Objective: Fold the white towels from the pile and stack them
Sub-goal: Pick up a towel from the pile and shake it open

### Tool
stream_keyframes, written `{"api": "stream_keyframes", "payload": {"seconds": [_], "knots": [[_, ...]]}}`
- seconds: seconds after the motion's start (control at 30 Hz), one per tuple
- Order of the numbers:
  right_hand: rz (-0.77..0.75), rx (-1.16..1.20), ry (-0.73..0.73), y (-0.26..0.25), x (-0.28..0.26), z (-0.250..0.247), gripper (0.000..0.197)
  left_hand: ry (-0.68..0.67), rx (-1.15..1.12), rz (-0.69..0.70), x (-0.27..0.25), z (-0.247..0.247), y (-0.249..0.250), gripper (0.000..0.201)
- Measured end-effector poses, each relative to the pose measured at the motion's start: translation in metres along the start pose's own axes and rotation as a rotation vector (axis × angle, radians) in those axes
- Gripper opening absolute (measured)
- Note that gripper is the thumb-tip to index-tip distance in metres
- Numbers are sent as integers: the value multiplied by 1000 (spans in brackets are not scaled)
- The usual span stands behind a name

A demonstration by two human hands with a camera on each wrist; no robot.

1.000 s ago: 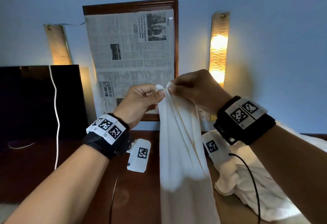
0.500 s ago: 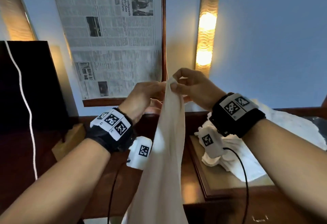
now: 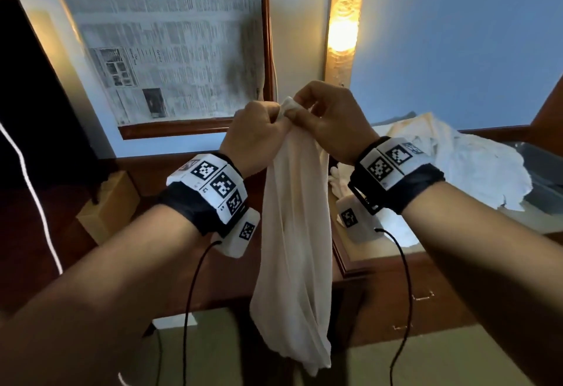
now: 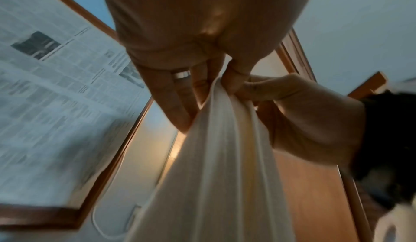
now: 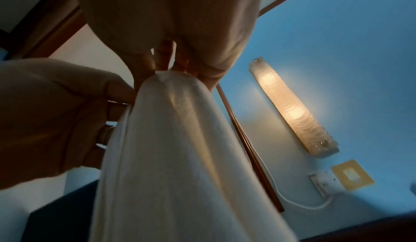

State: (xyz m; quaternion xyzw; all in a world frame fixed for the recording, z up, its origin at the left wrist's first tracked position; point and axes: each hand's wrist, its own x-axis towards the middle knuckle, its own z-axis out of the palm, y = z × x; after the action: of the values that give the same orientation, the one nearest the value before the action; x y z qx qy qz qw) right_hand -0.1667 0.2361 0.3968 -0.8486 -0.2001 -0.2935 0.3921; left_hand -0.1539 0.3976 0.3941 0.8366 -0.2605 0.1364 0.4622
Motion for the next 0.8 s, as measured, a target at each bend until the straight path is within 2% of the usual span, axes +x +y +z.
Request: {"api": "stream_keyframes", "payload": {"seconds": [0.07, 0.13, 0.23, 0.27, 0.33, 0.37, 0.43, 0.53, 0.63, 0.7, 0.77, 0.8], "knots": [[34, 99, 77, 7, -12, 3, 20, -19, -131, -20, 1, 3, -2, 31], [144, 237, 111, 24, -38, 12, 25, -23, -229, -39, 0, 5, -5, 22], [304, 274, -24, 75, -97, 29, 22, 52, -216, -84, 1, -1, -13, 19], [354, 240, -103, 94, -116, 33, 24, 82, -222, -102, 2, -5, -18, 18], [463, 121, -268, 134, -148, 37, 27, 148, -230, -144, 2, -12, -26, 29], [520, 52, -341, 153, -161, 36, 25, 176, -226, -162, 2, -14, -32, 26], [625, -85, -439, 191, -188, 29, 19, 244, -203, -212, 1, -19, -41, 20], [748, -335, -559, 237, -224, 2, 18, 401, -194, -323, 2, -34, -54, 31], [908, -551, -631, 269, -244, -30, 23, 524, -196, -378, 0, -42, -64, 24], [1031, -640, -610, 285, -249, -45, 28, 574, -194, -381, -2, -37, -70, 20], [1059, -738, -587, 292, -245, -46, 28, 562, -150, -388, -4, -23, -64, 18], [1032, -762, -577, 290, -239, -42, 26, 539, -102, -387, -5, -14, -61, 24]]}}
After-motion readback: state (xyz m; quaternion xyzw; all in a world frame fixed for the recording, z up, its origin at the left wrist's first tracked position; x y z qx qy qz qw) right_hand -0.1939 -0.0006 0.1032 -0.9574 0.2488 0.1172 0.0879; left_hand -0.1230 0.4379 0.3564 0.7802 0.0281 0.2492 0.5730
